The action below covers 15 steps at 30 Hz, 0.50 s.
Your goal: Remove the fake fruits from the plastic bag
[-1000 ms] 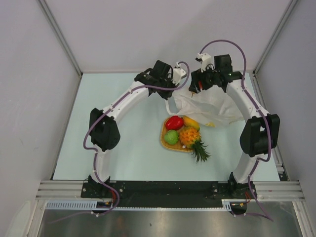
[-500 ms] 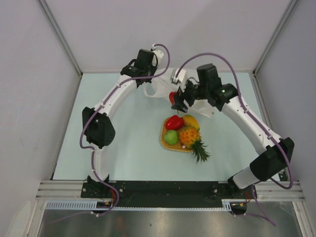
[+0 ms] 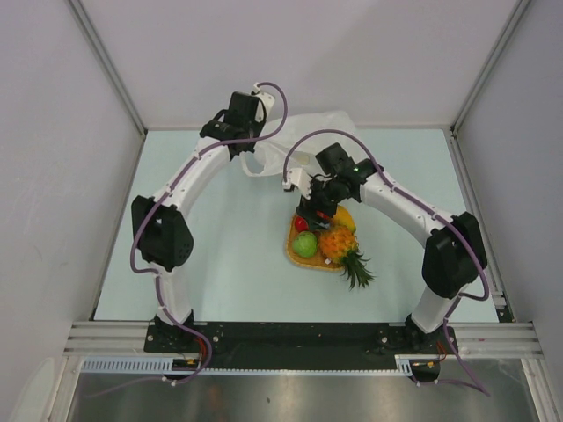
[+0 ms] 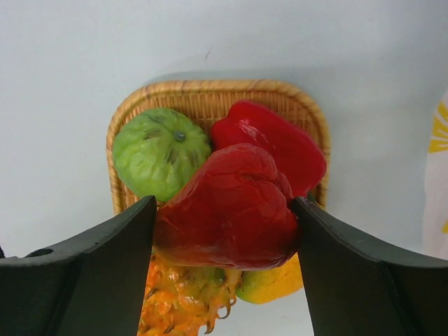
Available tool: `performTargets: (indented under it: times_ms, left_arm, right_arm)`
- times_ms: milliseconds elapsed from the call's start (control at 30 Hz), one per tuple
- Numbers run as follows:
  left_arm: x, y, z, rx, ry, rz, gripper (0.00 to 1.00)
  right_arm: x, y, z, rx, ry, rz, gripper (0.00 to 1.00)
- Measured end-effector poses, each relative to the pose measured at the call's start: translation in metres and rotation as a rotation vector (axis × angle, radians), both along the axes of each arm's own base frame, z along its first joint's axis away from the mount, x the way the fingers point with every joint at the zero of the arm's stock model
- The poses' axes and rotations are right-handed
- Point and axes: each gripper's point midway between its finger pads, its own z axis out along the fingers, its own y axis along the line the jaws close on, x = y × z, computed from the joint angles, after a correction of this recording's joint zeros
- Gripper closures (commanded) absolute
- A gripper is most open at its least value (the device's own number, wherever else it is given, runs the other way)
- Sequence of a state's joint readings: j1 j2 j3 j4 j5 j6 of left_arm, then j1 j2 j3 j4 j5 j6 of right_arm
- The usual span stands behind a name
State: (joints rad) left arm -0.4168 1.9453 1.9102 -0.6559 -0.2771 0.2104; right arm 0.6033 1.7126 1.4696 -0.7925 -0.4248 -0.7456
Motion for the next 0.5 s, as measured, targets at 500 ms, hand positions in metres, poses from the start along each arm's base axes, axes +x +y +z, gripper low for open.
performTargets:
  times_ms: [500]
  left_arm:
    - [-0.003, -0.002, 0.000, -0.009, 0.004, -0.012, 1.00]
  right_arm:
    - [0.025, -0.011, -0.001, -0.161, -0.305, 0.342, 0.44]
